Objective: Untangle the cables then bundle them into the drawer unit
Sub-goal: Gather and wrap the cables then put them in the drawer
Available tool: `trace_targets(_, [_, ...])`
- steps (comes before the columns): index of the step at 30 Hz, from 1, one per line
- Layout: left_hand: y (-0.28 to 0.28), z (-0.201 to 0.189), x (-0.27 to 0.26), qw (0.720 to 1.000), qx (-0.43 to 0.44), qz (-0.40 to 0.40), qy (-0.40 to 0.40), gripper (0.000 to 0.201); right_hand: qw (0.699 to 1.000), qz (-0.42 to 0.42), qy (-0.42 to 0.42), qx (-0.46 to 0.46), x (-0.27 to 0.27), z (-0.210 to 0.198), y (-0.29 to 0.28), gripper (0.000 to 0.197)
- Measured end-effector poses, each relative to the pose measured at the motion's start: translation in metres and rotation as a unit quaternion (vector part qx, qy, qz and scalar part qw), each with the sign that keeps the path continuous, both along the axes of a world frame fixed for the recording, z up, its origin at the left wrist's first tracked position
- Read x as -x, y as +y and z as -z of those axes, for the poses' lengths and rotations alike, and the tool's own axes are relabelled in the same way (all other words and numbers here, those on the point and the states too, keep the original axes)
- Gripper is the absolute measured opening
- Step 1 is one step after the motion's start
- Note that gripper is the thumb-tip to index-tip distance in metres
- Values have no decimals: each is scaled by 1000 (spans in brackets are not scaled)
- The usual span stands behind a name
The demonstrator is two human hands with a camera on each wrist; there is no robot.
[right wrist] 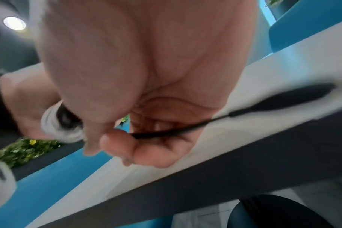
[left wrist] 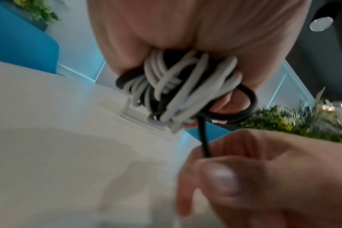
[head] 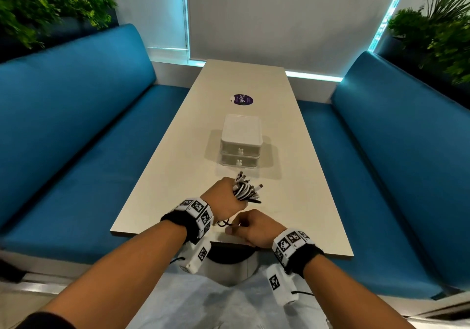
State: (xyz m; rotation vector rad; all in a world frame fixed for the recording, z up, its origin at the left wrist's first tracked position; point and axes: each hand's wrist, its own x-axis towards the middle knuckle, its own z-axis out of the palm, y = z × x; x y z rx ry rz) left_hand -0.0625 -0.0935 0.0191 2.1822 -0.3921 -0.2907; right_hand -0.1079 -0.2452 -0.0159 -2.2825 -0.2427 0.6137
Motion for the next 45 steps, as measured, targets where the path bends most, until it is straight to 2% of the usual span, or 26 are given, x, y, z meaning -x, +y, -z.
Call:
trace_targets(3, [13, 14, -3, 998, -64, 7, -8, 19, 999, -21, -33, -8, -7, -6, -20, 17])
trace_targets(5, [19, 19, -2, 996, -90, 10, -6, 18, 999, 0, -13, -43, -10, -9, -31, 15])
trace_targets(7, [20, 23, 0, 996, -81, 24, 0, 31, 996, 38, 18, -81, -13, -12, -36, 23])
trace_targets(11, [12, 28, 6, 997, -45, 61, -20, 21, 994, 53, 33, -88, -16, -6, -40, 25])
trace_targets(14, [9, 32, 8, 997, -26, 48, -49, 22, 984, 90, 43, -148, -13, 0, -43, 19])
trace_targets(17, [6, 35, 10, 997, -4, 47, -58, 29, 962, 124, 73, -234, -15, 3, -40, 33])
trace_targets(20, [4, 33, 9, 997, -10, 49, -56, 32, 949, 147, 86, -267, -17, 1, -38, 41])
trace_targets(23, [4, 29, 8, 993, -81, 62, -52, 28, 947, 143, 90, -273, -16, -2, -40, 42])
trace_targets(26, [3, 28, 11, 964, -232, 86, -97, 39, 954, 138, 106, -245, -16, -7, -38, 39])
trace_targets(29, [2, 19, 12, 905, -365, 102, -192, 43, 932, 194, 152, -266, -20, -15, -36, 27])
trace_targets(31, [1, 12, 12, 858, -419, 117, -274, 34, 915, 212, 194, -283, -21, -25, -35, 31])
trace_targets(32, [1, 8, 12, 842, -432, 122, -299, 28, 918, 205, 199, -274, -22, -30, -35, 36])
trace_targets(34, [0, 4, 12, 833, -443, 138, -300, 26, 946, 176, 162, -217, -26, -34, -37, 52])
trace_targets(36, [1, 2, 13, 837, -445, 164, -272, 31, 991, 81, 76, -78, -30, -38, -40, 66])
trace_targets(38, [3, 2, 15, 839, -431, 188, -272, 37, 998, -18, 6, 59, -29, -50, -39, 67])
trace_targets(41, [-2, 1, 16, 830, -411, 217, -309, 38, 992, -101, 20, 75, -29, -72, -28, 60])
trace_targets(45, [-7, -1, 17, 801, -412, 249, -356, 29, 985, -152, 68, 49, -30, -71, -11, 33])
